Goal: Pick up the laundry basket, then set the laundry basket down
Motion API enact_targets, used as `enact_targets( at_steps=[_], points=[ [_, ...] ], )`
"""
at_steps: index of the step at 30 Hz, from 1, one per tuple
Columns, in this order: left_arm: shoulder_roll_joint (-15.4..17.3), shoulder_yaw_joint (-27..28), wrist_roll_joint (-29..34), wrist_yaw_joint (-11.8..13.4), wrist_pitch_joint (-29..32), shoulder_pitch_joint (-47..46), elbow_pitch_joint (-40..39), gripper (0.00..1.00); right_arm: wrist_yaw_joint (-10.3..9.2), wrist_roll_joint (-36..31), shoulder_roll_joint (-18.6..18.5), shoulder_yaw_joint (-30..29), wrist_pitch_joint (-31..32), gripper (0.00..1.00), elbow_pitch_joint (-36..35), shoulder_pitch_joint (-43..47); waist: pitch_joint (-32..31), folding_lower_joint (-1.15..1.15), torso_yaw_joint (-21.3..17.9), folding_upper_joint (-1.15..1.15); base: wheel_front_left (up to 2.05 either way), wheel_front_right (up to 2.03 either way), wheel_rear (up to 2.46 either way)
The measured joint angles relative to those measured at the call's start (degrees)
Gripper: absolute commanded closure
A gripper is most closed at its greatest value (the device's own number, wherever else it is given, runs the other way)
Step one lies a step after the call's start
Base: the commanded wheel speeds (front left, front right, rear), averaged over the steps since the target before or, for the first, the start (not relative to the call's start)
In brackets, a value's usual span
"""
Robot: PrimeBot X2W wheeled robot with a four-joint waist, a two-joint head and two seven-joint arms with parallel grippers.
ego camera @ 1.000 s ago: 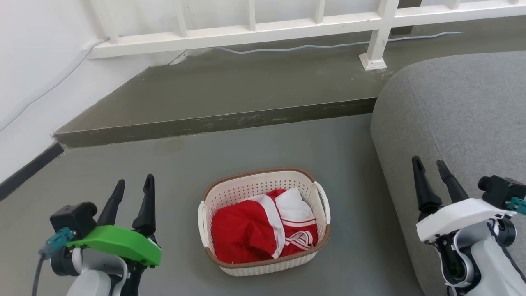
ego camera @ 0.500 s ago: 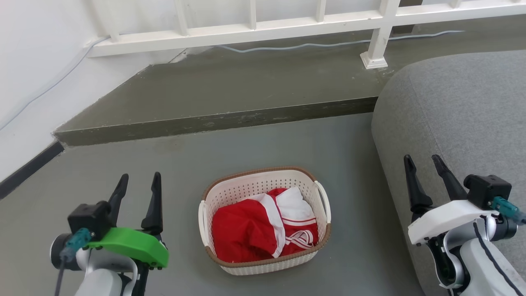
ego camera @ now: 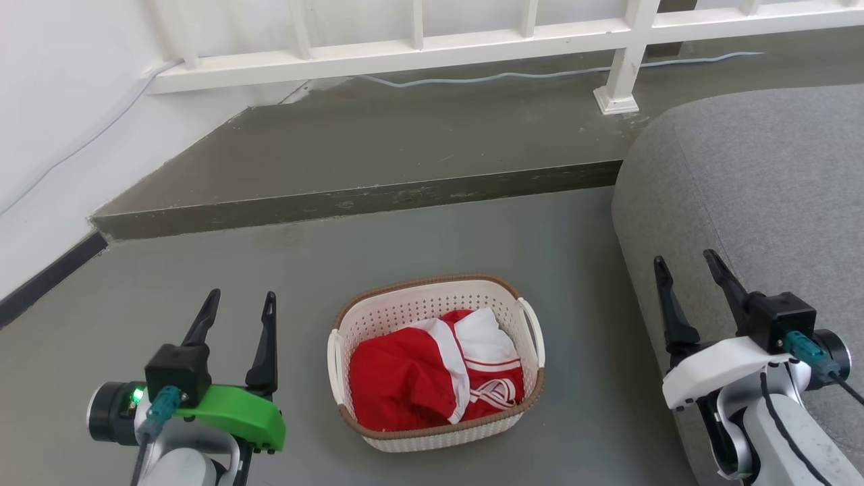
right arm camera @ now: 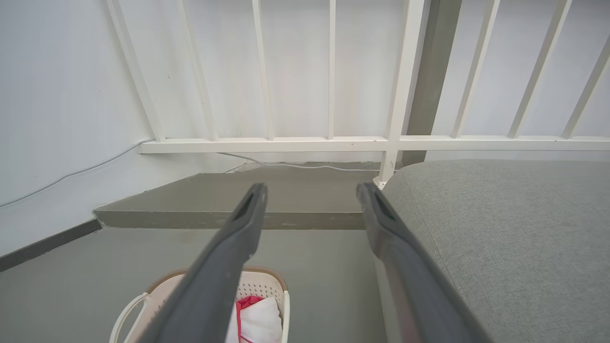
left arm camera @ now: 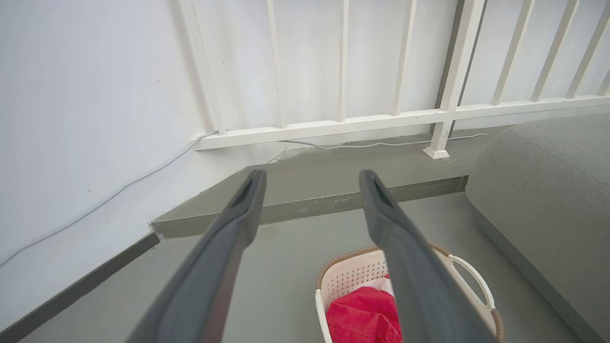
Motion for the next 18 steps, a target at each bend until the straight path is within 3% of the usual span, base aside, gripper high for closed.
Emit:
enact_targets(
  at_steps=[5,18],
  points=[
    [0.0,-0.3,2.3,0.5,-0.5,0.0,0.6,0.0,-0.49,-2.8,0.0,0.3,-0.9,0.0,0.0,0.0,0.0,0.0,0.1,0.0,0.0,0.0,0.0],
    [-0.3,-0.2,2.2,0.5,-0.5,0.0,2.7,0.0,-0.52,-2.8,0.0,0.0,-0.9,0.0,0.2,0.0,-0.3,0.0,0.1,0.0,0.0,0.0,0.0]
  ],
)
